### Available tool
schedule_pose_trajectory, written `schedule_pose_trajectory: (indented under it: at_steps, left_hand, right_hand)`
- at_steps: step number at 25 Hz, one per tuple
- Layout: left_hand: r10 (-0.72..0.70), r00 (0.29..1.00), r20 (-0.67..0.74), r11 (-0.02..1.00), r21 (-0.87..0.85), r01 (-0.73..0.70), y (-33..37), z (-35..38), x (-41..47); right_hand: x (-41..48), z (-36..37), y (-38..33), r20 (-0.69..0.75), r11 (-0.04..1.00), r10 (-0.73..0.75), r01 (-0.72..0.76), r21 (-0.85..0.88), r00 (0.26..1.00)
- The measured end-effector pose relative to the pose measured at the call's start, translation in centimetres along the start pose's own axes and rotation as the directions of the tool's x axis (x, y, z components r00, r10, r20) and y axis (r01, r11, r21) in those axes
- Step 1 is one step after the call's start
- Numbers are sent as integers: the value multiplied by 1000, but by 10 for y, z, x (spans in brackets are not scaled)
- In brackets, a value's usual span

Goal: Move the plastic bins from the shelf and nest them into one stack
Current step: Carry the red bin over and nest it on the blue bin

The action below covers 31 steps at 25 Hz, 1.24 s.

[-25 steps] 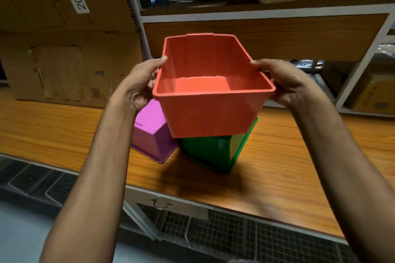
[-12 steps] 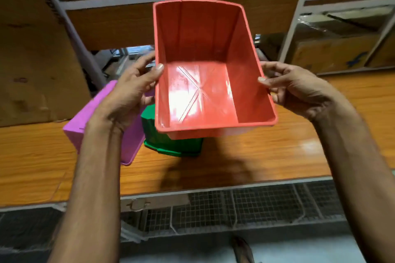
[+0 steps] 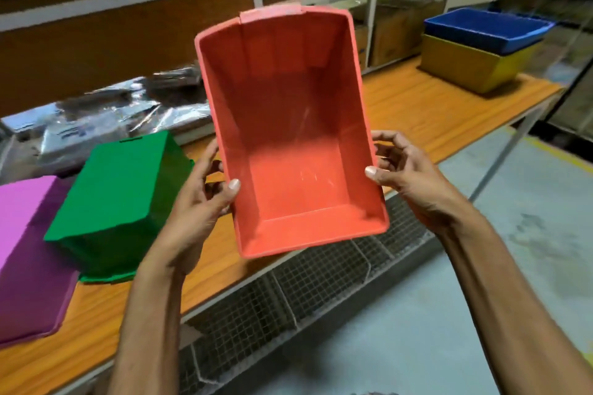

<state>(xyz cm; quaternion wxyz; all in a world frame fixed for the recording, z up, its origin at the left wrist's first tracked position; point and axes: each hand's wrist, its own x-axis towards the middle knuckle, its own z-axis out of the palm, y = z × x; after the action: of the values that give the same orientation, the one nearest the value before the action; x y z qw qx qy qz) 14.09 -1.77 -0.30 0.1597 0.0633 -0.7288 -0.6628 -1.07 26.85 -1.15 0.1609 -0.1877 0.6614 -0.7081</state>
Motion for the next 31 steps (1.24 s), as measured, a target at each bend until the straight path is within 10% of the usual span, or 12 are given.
schedule_pose_trajectory:
  at_steps: [18, 31]
  left_hand:
    - [-96, 919, 382, 982, -114, 150, -38, 425, 51]
    - [-463, 687, 560, 845, 44, 534, -63, 628, 207]
  right_hand:
    - [-167, -370, 16, -580, 986, 109, -162, -40, 807]
    - [-123, -517, 27, -789, 911, 401, -112, 397, 465]
